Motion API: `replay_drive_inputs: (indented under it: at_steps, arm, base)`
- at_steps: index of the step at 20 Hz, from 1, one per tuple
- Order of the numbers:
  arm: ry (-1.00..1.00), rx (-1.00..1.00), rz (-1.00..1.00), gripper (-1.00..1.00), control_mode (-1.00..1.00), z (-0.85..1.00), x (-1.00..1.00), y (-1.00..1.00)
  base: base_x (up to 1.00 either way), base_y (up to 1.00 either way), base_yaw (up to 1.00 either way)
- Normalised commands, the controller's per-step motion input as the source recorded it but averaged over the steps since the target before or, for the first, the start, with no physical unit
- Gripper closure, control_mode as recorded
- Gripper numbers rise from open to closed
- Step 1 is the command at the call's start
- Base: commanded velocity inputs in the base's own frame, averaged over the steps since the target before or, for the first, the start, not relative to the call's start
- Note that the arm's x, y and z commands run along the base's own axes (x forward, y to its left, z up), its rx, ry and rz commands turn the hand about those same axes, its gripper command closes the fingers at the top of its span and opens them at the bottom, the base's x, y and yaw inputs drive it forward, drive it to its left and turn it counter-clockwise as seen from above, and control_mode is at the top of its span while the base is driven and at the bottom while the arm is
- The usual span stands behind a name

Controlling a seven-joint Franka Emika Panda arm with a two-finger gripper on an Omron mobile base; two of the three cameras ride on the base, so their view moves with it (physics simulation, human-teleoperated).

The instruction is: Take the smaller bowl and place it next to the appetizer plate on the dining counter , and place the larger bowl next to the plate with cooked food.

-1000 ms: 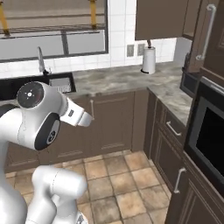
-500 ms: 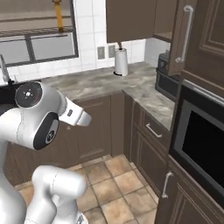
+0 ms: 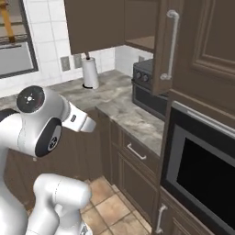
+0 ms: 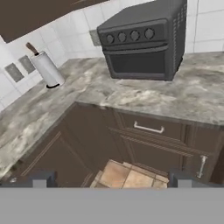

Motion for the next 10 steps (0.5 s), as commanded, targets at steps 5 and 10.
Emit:
replay_drive_inputs:
  at_steps: [5, 10]
  arm:
    - [0.0, 0.0, 0.0, -1.0, 1.0, 0.0, 0.0, 0.0]
    - [0.0, 0.0, 0.0, -1.0, 1.0, 0.0, 0.0, 0.0]
  base:
    - [0.84, 0.0, -0.38]
    - [0.71, 0.0, -0.39]
